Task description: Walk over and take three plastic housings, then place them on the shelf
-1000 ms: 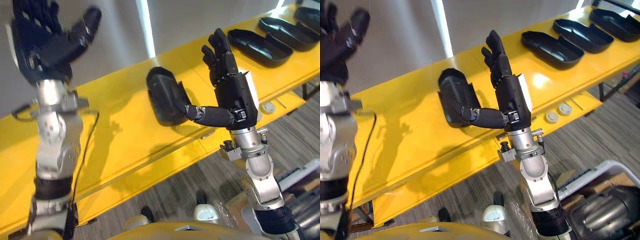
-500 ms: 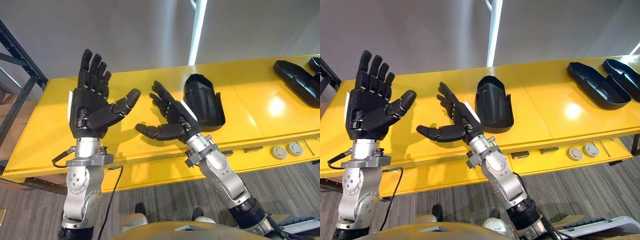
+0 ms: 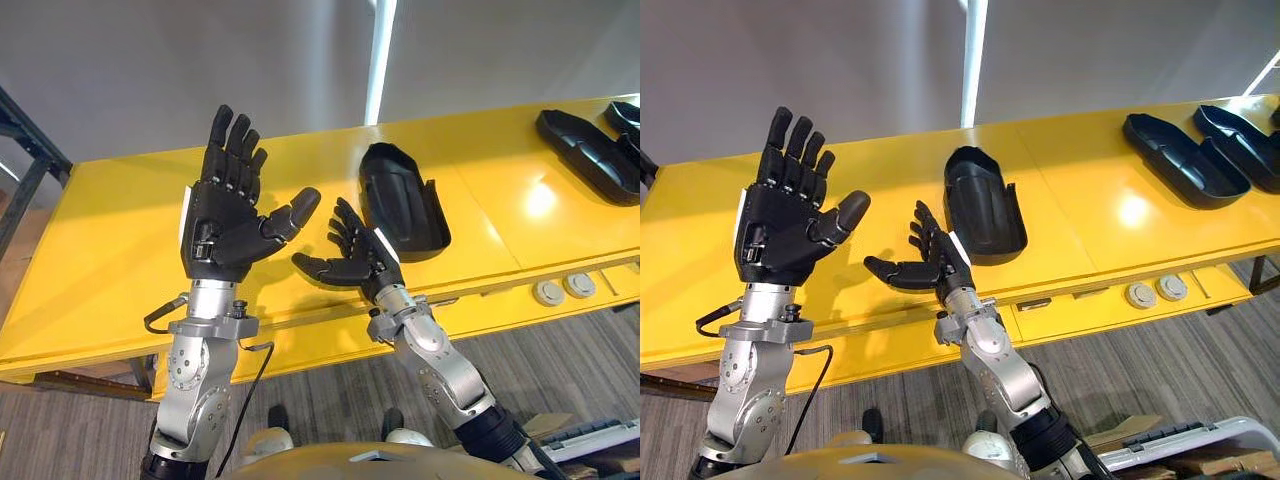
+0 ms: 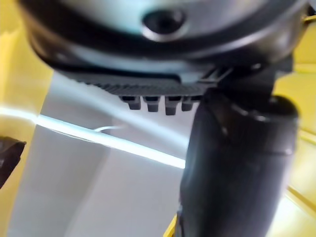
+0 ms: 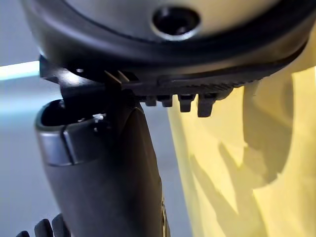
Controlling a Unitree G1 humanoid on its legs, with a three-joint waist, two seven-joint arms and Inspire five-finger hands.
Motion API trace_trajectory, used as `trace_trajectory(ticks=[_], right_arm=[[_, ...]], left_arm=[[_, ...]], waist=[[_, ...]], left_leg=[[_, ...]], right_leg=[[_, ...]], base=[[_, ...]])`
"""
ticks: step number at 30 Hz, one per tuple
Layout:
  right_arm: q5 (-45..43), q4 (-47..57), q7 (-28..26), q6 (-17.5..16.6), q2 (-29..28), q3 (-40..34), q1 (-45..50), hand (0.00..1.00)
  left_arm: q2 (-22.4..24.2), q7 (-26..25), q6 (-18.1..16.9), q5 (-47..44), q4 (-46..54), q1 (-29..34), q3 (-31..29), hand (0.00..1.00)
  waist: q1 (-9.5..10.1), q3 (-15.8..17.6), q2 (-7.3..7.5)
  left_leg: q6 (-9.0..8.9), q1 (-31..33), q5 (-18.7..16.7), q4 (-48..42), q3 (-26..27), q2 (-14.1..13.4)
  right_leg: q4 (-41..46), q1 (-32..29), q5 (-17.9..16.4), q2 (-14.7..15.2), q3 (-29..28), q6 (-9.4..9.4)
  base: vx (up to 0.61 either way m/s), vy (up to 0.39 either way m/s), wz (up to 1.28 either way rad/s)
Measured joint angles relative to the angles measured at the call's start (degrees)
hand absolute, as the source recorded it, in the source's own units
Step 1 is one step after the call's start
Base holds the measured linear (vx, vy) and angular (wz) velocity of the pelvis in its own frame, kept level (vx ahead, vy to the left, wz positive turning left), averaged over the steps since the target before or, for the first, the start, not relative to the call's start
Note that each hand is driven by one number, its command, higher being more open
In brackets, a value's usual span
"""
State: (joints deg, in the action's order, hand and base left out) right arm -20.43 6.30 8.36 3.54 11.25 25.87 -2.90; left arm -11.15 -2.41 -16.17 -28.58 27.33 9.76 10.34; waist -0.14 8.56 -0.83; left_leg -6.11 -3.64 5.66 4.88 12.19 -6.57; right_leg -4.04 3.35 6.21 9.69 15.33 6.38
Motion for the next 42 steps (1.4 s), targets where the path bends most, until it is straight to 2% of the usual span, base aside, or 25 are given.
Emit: trace_trajectory(ticks=[13,24,30,34,38,40,42], right_arm=[[2.07,0.05,1.49,-0.68,-2.20,-1.12,2.73,1.00],[1.97,0.67,-2.88,-1.34,-1.99,-2.57,4.17,1.00],[1.98,1.28,-2.69,-1.33,-1.96,-2.71,4.96,1.00],[1.98,2.23,-2.55,-1.34,-1.93,-2.72,5.78,1.00],[1.98,3.41,-1.98,-1.60,-1.89,-2.62,6.60,1.00],[1.97,3.41,-1.79,-2.99,-1.75,-2.62,6.73,1.00],[1.95,3.78,-1.93,-6.99,-1.60,-2.47,6.73,1.00]], left_arm=[[0.15,0.01,0.01,-0.01,-2.45,0.20,2.97,1.00],[0.13,0.51,0.11,-0.03,-3.28,1.85,3.31,1.00],[0.11,0.33,0.11,-0.49,-3.29,2.06,3.38,1.00],[0.12,-0.28,0.11,-0.56,-3.29,2.21,3.71,1.00],[0.23,-0.23,0.11,-5.41,-3.29,3.37,5.03,1.00],[0.55,-0.68,0.11,-6.78,-3.29,4.33,5.54,1.00],[0.61,-1.39,0.10,-8.14,-3.72,4.54,5.74,1.00]], waist=[[-0.20,-0.12,0.42],[-0.27,-0.28,0.74],[-0.37,-0.90,1.74],[-0.29,-0.92,1.78],[-0.41,-0.95,1.81],[-0.38,-0.95,1.80],[-0.15,-0.95,1.80]], left_leg=[[-0.08,-0.82,-0.48,0.18,1.21,0.02],[-0.04,-0.84,-0.44,0.11,1.40,0.04],[-0.04,-0.87,-0.45,0.16,1.47,0.05],[-0.07,-0.87,-0.47,0.17,1.45,0.04],[-0.07,-0.87,-0.48,0.17,1.45,0.05],[-0.07,-0.85,-0.48,0.17,1.44,0.03],[-0.07,-0.85,-0.48,0.17,1.38,0.03]], right_leg=[[0.07,-0.30,-0.38,0.04,-1.21,0.04],[0.05,-0.12,0.07,0.04,-1.37,0.19],[0.06,-0.13,0.05,0.06,-1.51,0.21],[0.06,-0.13,-0.11,0.05,-1.50,0.41],[0.07,-0.14,-0.11,0.05,-1.52,0.41],[0.06,-0.14,-0.11,0.04,-1.50,0.42],[0.05,-0.09,-0.11,0.03,-1.44,0.42]], base=[[-0.02,-0.001,-0.05],[0.00,0.000,0.00],[0.00,0.000,0.00],[0.00,0.000,0.00],[0.00,0.000,0.00],[0.00,0.000,0.00],[0.00,0.000,0.00]])
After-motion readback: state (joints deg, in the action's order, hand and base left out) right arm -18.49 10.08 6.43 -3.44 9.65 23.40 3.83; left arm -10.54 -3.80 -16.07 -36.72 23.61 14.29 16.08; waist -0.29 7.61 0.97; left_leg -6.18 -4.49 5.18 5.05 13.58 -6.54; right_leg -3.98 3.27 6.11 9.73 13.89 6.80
